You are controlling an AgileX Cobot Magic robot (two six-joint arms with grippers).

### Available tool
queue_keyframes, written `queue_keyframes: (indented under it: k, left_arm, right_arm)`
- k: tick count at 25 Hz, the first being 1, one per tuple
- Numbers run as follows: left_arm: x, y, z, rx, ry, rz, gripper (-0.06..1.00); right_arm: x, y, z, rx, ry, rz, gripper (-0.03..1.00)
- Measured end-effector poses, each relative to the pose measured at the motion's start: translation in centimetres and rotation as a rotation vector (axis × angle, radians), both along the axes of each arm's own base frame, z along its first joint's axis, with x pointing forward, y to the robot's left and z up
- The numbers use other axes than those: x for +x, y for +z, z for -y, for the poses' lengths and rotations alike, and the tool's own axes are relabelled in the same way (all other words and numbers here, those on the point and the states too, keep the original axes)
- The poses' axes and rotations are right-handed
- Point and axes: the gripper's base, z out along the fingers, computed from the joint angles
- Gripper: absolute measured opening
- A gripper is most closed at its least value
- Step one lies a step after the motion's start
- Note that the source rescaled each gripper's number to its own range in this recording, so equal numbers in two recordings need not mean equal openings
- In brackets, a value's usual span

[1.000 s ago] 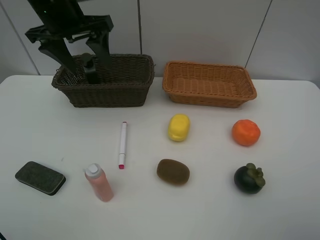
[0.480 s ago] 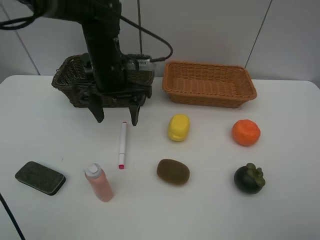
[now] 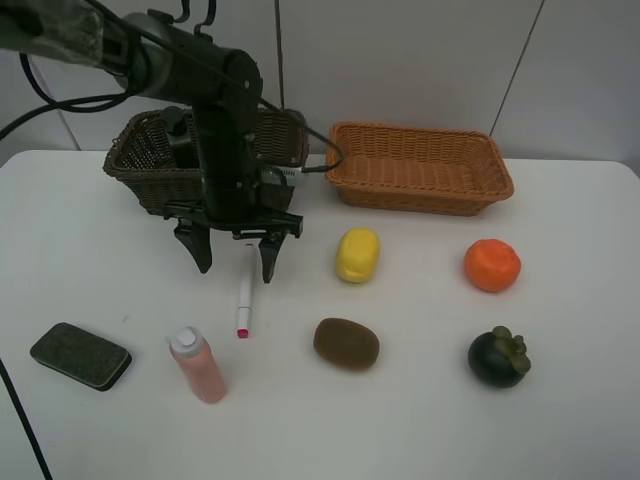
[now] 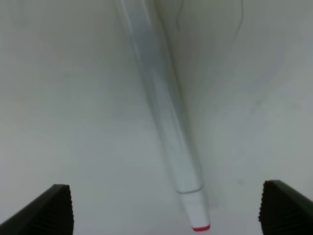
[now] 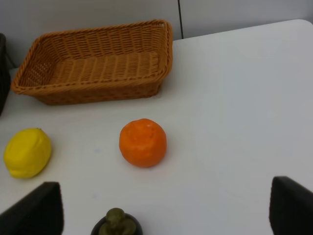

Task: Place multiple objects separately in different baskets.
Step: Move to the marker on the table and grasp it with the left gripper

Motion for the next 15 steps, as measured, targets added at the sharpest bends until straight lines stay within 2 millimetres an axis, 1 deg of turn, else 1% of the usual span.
queue_keyframes:
  k: [5,7,11,15]
  left_arm:
    - [-0.2,-2.2,-0.2,-0.011,0.002,0.034,1.0]
    - [-0.3,-2.7,-0.3,-0.022,0.003,0.06,1.0]
    - [0.0,-3.3,-0.2,-0.055,0.003,0.125,1.0]
    - [0.1,-3.3,-0.1,-0.063,-0.002,0.14,1.0]
  right_arm:
    - [0.0,0.0,0.0,0.0,0.0,0.0,0.99]
    - [0.0,0.0,0.0,0.0,0.0,0.0,0.99]
    - [0.0,0.0,0.0,0.0,0.0,0.0,0.99]
    - [0.0,0.0,0.0,0.0,0.0,0.0,0.99]
